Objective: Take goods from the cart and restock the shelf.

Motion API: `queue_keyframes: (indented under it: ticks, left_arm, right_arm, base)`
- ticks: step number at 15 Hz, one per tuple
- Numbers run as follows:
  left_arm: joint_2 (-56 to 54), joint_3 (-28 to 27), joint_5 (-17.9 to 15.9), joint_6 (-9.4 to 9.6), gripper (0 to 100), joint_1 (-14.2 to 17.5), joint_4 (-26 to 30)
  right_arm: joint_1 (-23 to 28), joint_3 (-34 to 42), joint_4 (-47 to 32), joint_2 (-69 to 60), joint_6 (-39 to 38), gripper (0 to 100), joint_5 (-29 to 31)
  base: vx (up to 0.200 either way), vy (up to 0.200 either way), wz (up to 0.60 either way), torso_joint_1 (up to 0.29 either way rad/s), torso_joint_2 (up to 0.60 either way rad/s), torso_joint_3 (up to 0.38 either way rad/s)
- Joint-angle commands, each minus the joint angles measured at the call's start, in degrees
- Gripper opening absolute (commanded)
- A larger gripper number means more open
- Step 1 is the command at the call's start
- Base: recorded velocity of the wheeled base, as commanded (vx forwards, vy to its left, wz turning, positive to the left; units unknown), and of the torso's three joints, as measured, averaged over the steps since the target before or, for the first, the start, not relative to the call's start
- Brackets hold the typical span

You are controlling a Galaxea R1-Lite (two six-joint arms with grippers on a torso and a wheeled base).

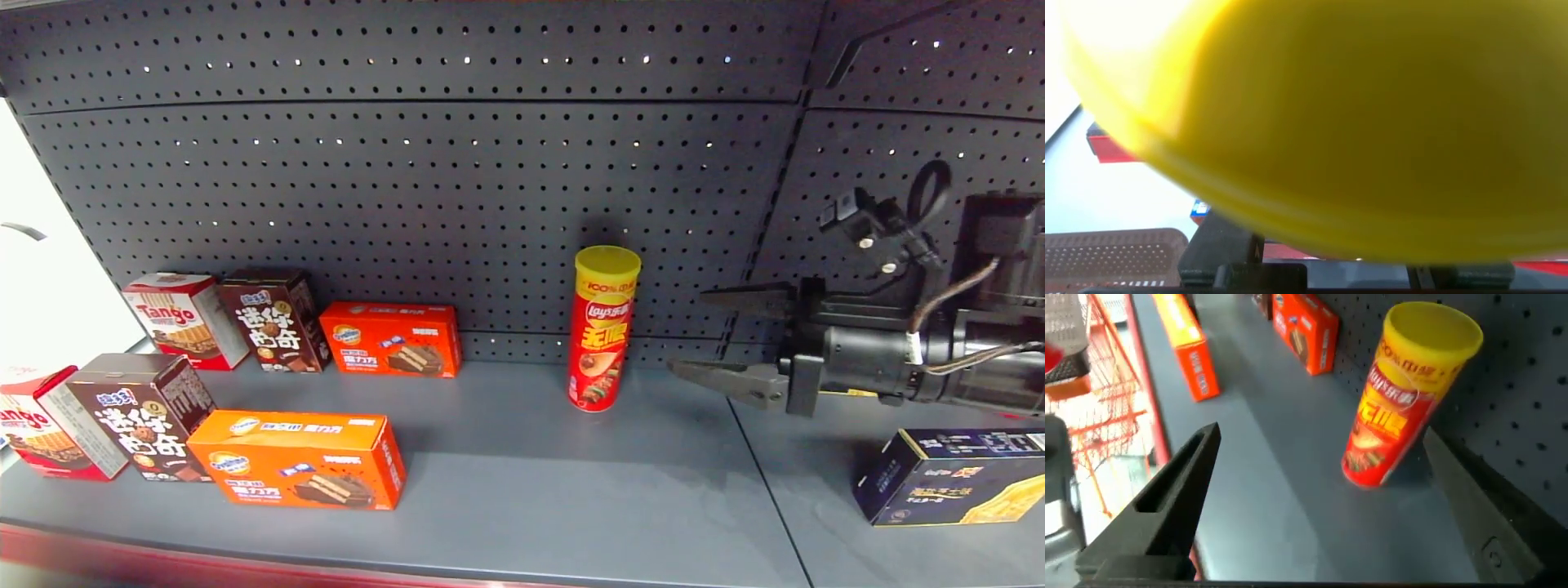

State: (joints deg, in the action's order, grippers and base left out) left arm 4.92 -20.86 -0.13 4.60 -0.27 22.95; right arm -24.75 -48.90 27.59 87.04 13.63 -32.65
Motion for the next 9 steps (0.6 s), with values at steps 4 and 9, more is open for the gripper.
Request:
queue_keyframes:
  ticks: [4,9]
  left_arm:
    - [0.35,-1.03,0.05,-0.82,0,-0.43,-0.02]
    - [0.35,-0.5,0.05,-0.82,0,-0.43,0.07]
  right_arm:
    - [0.49,-1.29,8.18,12.1,-0.71,100,-0.58]
    - [3.39,-4.28,13.63,17.64,-0.62,100,-5.67]
  base:
    - [0.0,0.0,0.0,0.0,0.0,0.0]
    - [0.0,0.0,0.0,0.0,0.0,0.0]
